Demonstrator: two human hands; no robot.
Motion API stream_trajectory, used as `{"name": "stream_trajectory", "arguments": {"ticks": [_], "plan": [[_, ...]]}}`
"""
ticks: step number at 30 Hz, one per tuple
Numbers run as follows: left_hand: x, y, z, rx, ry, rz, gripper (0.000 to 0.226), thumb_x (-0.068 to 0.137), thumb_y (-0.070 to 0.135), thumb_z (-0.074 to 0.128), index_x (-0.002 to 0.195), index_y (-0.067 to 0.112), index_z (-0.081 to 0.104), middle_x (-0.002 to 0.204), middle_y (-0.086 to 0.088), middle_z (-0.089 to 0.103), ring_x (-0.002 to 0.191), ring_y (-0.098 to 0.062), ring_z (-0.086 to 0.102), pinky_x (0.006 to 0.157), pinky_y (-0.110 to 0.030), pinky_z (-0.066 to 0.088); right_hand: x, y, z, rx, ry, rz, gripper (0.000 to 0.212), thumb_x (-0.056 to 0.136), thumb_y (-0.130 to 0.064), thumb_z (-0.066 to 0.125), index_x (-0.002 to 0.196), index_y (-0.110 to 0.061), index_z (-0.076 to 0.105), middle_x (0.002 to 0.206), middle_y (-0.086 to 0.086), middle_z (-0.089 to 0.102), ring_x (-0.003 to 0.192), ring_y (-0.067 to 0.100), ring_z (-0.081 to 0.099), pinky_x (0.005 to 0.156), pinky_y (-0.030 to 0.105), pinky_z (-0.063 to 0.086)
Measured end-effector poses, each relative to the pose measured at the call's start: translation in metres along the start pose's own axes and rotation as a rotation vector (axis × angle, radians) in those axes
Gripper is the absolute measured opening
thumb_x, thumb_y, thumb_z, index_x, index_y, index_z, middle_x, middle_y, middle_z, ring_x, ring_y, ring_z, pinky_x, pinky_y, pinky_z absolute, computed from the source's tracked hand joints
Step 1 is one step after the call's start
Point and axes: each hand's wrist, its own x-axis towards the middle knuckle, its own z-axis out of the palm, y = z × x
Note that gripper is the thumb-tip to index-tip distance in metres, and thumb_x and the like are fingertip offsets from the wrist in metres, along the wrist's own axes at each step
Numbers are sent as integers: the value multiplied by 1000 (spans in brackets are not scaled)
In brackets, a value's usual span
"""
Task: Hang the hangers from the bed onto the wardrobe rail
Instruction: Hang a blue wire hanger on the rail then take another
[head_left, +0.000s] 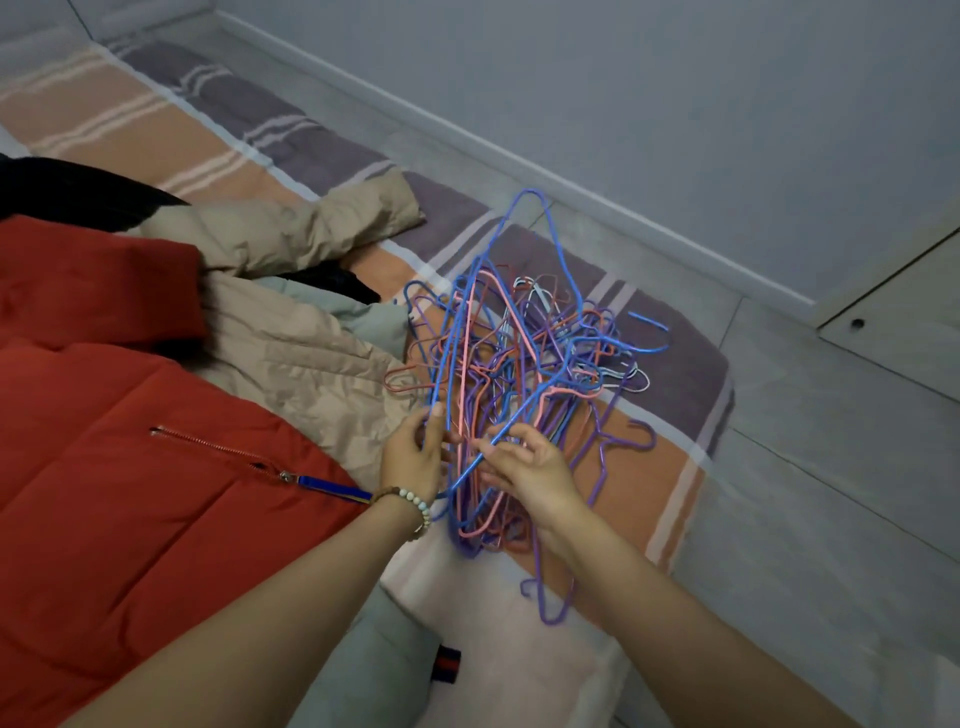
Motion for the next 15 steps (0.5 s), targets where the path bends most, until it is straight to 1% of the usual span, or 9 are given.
{"name": "stream_trajectory", "arguments": {"ticks": [2, 3, 5, 6, 8, 9, 10, 12, 15], "plan": [[-6, 27, 15, 17, -54, -1, 31, 98, 32, 37, 78, 20, 58, 72, -3, 58, 54, -17, 49, 52, -26, 41, -14, -25, -13, -13, 19, -82, 20, 84, 2, 62, 82, -14, 51, 63, -5, 64, 52, -1, 62, 58, 14, 53], [-10, 42, 24, 27, -92, -3, 33, 98, 33, 36, 86, 18, 62, 78, -2, 59, 57, -17, 50, 53, -25, 42, -23, -40, -20, -13, 30, -129, 20, 83, 2, 63, 82, -14, 52, 59, -6, 65, 53, -1, 62, 58, 14, 53], [-23, 73, 43, 47, -196, 0, 38, 99, 32, 33, 105, 12, 64, 93, -1, 61, 68, -13, 56, 56, -25, 47, -42, -70, -36, -18, 64, -218, 17, 82, 2, 65, 85, -10, 54, 61, -4, 67, 56, 1, 64, 58, 15, 54], [-30, 87, 53, 49, -265, 12, 40, 99, 32, 32, 109, 9, 63, 99, -1, 62, 78, -12, 59, 63, -28, 50, -53, -87, -45, -15, 91, -263, 17, 81, 3, 66, 86, -9, 55, 64, -2, 69, 57, 4, 65, 57, 15, 54], [-49, 119, 73, 91, -389, 79, 43, 99, 34, 30, 102, 10, 65, 101, -2, 65, 93, -15, 62, 80, -36, 51, -78, -123, -66, -12, 168, -360, 19, 79, 6, 66, 79, -9, 54, 61, 0, 70, 55, 5, 66, 54, 15, 52], [-59, 135, 83, 104, -441, 117, 44, 98, 36, 31, 95, 12, 67, 94, -2, 69, 92, -14, 65, 83, -36, 51, -92, -142, -78, -22, 215, -413, 21, 78, 7, 66, 75, -9, 53, 59, 1, 69, 54, 5, 65, 53, 14, 51], [-71, 153, 94, 96, -492, 145, 45, 98, 36, 32, 87, 13, 68, 84, 0, 72, 84, -10, 68, 81, -35, 52, -107, -161, -92, -42, 265, -463, 22, 77, 8, 67, 73, -8, 52, 60, 5, 68, 53, 5, 65, 54, 14, 51], [-98, 190, 121, 65, -599, 183, 45, 98, 34, 33, 77, 11, 66, 67, 4, 70, 66, -2, 67, 71, -28, 53, -143, -199, -121, -78, 364, -557, 18, 75, 5, 70, 73, -4, 54, 67, 13, 66, 56, 7, 66, 59, 16, 53], [-149, 247, 167, 30, -758, 306, 47, 98, 33, 33, 65, 9, 57, 55, 0, 67, 58, -10, 67, 56, -22, 52, -209, -252, -161, -107, 462, -688, 15, 76, 1, 70, 77, 4, 55, 62, 7, 69, 61, 12, 69, 62, 17, 54]]}}
